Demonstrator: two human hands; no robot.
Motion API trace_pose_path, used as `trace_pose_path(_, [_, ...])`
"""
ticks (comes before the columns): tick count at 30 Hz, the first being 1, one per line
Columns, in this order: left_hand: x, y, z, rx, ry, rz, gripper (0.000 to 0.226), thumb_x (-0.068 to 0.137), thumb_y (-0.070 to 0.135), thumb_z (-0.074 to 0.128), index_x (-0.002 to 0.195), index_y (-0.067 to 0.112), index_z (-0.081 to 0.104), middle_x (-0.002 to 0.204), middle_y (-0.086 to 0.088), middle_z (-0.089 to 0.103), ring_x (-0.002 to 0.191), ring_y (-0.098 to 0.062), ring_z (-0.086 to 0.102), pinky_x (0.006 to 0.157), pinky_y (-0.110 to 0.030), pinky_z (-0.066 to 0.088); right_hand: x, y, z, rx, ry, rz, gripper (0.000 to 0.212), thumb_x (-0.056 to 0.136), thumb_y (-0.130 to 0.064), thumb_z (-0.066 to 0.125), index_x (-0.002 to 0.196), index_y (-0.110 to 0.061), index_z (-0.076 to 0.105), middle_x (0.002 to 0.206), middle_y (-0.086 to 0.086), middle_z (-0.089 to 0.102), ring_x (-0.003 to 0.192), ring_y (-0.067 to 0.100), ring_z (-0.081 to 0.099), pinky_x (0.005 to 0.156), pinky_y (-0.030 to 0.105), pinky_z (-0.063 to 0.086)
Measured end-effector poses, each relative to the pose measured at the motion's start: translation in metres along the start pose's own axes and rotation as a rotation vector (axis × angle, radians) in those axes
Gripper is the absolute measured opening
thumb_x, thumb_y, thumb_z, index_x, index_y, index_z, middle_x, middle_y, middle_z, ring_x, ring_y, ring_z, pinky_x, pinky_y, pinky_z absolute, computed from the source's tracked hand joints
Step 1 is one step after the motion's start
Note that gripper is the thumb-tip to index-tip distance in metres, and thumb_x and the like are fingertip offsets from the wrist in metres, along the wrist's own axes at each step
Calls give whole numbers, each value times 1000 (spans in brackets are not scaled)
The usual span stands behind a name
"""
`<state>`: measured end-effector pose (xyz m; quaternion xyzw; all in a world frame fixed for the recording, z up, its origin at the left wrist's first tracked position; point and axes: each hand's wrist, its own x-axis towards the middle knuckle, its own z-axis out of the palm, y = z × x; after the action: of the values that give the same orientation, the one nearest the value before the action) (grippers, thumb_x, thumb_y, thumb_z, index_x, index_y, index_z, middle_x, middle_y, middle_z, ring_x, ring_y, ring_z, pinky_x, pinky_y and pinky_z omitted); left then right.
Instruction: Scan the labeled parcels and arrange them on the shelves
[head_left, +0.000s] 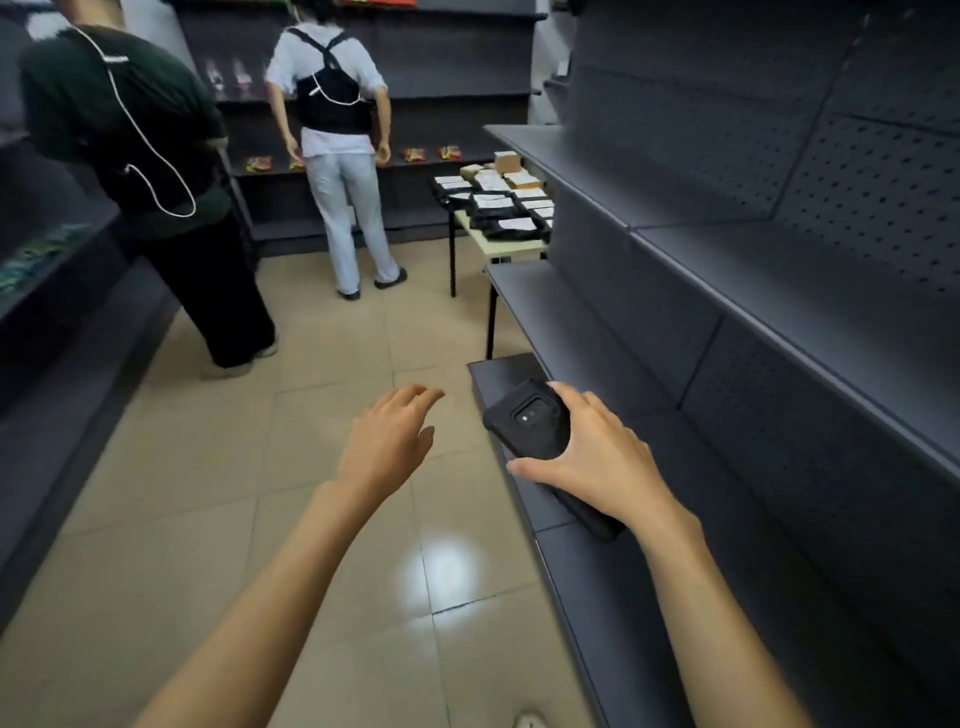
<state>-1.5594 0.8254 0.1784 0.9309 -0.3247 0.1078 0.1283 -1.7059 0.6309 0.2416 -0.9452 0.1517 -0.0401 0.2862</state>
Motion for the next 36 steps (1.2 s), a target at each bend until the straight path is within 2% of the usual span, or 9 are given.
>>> trace_pose_path(4, [53, -67, 30, 36, -41, -90, 47, 93, 20, 59, 139, 23, 49, 135, 3, 53, 122, -23, 50, 84, -36, 47, 99, -6, 40, 5, -75, -46, 89, 68, -58, 79, 143, -37, 35, 127, -7, 51, 115, 22, 57, 79, 33, 36])
trace_pose_path(9, [156, -141, 55, 93, -62, -197, 47, 90, 17, 60, 136, 22, 52, 131, 1, 56, 116, -26, 56, 84, -37, 50, 245, -19, 65, 13, -130, -69, 82, 69, -57, 78, 137, -37, 39, 116, -8, 49, 109, 22, 59, 76, 33, 39])
trace_pose_path(15, [275, -236, 64, 136, -81, -272, 51, 91, 17, 59, 140, 23, 48, 136, 4, 53, 118, -24, 53, 80, -37, 50, 407, -54, 89, 26, -148, -94, 83, 68, -58, 76, 139, -41, 37, 126, -8, 51, 113, 24, 60, 80, 35, 41])
trace_pose_path(19, [340, -304, 81, 140, -89, -320, 51, 90, 17, 60, 139, 24, 48, 136, 3, 53, 118, -25, 54, 83, -37, 47, 500, -74, 112, 36, -187, -83, 81, 66, -58, 76, 137, -40, 40, 127, -9, 52, 111, 23, 60, 82, 35, 42])
trace_pose_path(23, [419, -371, 106, 134, -100, -299, 52, 90, 18, 58, 141, 24, 47, 138, 3, 52, 121, -24, 52, 90, -36, 44, 599, -90, 142, 35, -182, -60, 81, 64, -58, 76, 135, -40, 42, 121, -12, 52, 109, 21, 61, 79, 34, 40])
trace_pose_path(29, [561, -482, 139, 81, -112, -217, 50, 91, 19, 60, 140, 22, 49, 135, 1, 54, 120, -25, 54, 91, -38, 45, 767, -133, 177, 29, -149, -36, 83, 67, -59, 77, 138, -34, 41, 131, -8, 51, 112, 20, 58, 79, 34, 39])
trace_pose_path(32, [638, -529, 151, 63, -131, -166, 50, 90, 19, 61, 139, 21, 50, 134, 0, 55, 117, -27, 55, 88, -39, 46, 841, -148, 186, 31, -125, 19, 88, 68, -60, 77, 142, -34, 38, 132, -8, 49, 115, 20, 56, 81, 34, 38])
trace_pose_path(36, [730, -566, 178, 14, -187, -105, 52, 91, 18, 59, 141, 21, 47, 137, 0, 52, 120, -27, 52, 89, -38, 46, 929, -150, 191, 15, -100, 118, 90, 66, -62, 77, 142, -33, 39, 131, -7, 51, 117, 23, 57, 89, 39, 44])
